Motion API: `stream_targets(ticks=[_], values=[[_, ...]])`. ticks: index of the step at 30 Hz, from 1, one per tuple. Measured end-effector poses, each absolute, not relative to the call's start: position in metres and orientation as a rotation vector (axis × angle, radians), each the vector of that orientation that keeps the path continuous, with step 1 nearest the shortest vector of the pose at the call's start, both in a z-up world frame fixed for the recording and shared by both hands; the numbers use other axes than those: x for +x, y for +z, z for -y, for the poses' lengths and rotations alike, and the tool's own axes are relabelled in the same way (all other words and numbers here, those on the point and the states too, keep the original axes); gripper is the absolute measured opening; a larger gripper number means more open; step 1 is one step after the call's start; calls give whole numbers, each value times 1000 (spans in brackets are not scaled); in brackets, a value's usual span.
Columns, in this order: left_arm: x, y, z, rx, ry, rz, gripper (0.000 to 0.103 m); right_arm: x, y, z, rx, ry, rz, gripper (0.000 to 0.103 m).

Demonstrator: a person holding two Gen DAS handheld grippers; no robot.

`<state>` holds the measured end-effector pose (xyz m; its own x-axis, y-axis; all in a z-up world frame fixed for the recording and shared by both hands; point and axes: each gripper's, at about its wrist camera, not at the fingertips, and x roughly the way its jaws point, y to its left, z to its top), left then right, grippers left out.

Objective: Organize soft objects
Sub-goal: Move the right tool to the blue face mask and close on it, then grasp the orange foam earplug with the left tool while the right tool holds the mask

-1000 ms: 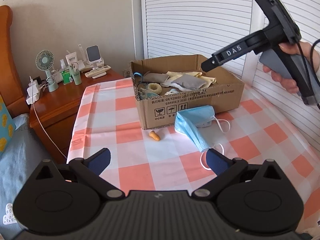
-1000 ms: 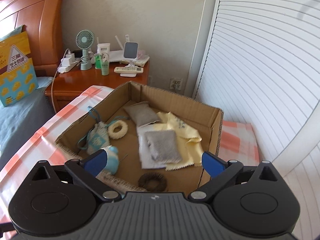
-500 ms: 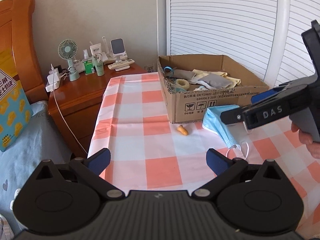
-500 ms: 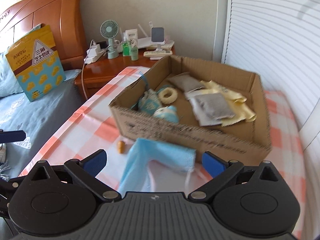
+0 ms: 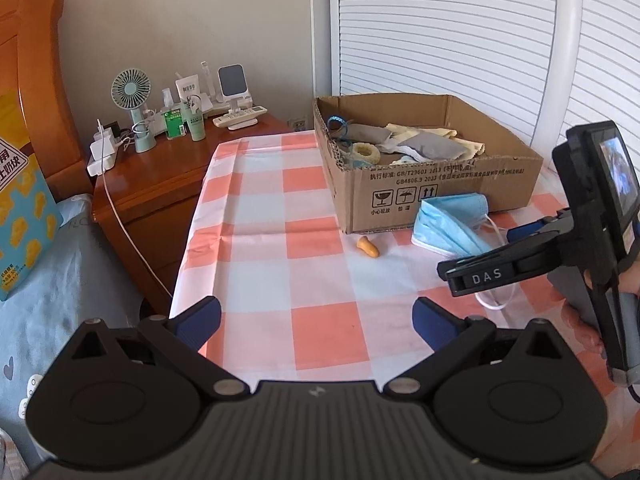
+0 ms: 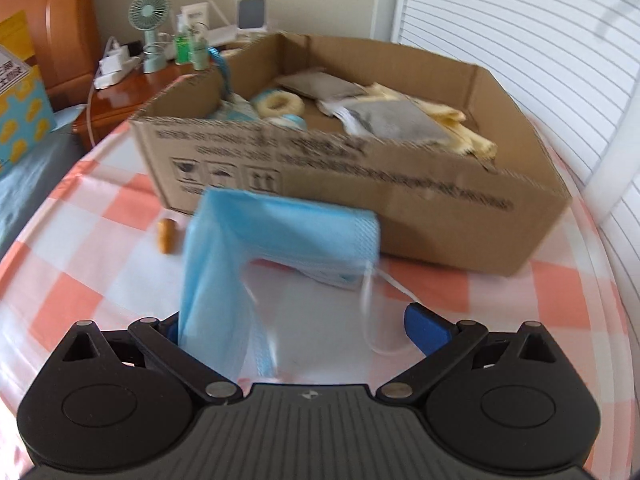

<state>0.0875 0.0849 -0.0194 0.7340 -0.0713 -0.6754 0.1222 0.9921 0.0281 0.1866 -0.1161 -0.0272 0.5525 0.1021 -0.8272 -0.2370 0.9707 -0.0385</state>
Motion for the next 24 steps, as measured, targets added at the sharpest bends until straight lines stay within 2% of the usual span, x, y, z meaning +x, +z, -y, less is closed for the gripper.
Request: stream_targets(ticks=[17, 19, 21, 24], values=[[164, -62, -59, 156, -217, -774, 101, 162, -29, 144, -142, 172, -937, 103], [176, -67, -55, 175, -221, -780, 96, 161, -30, 144, -140, 173, -930, 103], [184, -71, -53, 190, -237, -780, 86, 161, -30, 145, -142, 178, -927, 103], [192, -76, -51, 223, -261, -781, 78, 161, -29, 146, -145, 189, -931, 103]])
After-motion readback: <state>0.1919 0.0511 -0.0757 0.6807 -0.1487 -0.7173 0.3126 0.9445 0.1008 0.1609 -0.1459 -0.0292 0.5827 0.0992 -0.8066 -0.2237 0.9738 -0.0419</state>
